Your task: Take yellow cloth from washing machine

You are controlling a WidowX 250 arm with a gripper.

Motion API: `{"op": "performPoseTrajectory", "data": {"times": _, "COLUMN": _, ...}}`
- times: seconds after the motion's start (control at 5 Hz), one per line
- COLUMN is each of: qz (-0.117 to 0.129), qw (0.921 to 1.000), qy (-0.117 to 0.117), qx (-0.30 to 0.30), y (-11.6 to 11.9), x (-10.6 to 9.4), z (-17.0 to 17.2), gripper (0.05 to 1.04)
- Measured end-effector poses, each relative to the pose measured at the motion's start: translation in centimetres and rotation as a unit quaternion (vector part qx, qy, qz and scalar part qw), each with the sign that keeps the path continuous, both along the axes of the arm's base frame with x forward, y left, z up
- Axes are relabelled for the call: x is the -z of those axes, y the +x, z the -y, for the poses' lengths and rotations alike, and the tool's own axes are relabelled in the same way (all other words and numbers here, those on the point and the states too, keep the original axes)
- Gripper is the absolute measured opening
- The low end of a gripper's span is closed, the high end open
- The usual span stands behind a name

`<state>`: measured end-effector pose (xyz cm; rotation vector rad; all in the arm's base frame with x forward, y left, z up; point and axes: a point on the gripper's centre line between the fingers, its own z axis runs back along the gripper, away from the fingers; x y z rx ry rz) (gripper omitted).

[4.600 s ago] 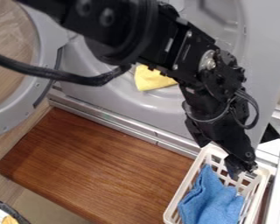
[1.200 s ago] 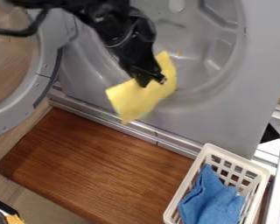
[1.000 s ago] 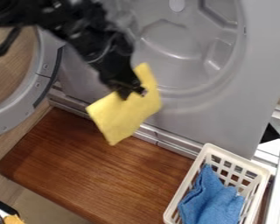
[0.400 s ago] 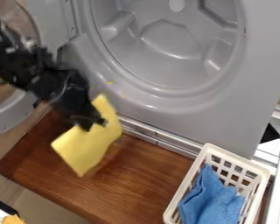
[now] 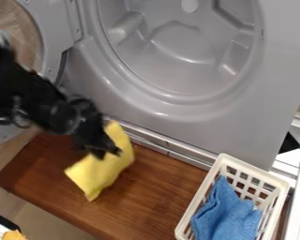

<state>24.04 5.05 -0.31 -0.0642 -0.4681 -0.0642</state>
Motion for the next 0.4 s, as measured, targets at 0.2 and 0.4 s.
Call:
{"op": "performPoseTrajectory", "data": {"times": 0.2, "qz": -0.008, "qw": 0.9996, "qy": -0.015, "qx": 0.022, "y": 0.5, "x": 1.5, "z": 2.0, "gripper": 0.069}}
{"op": "performPoseTrajectory", "data": {"times": 0.4, "qz": -0.019, "qw": 0.9983, "qy": -0.022, "qx": 0.050, "y": 0.9, "x": 2.3, "z": 3.7, "gripper": 0.098}}
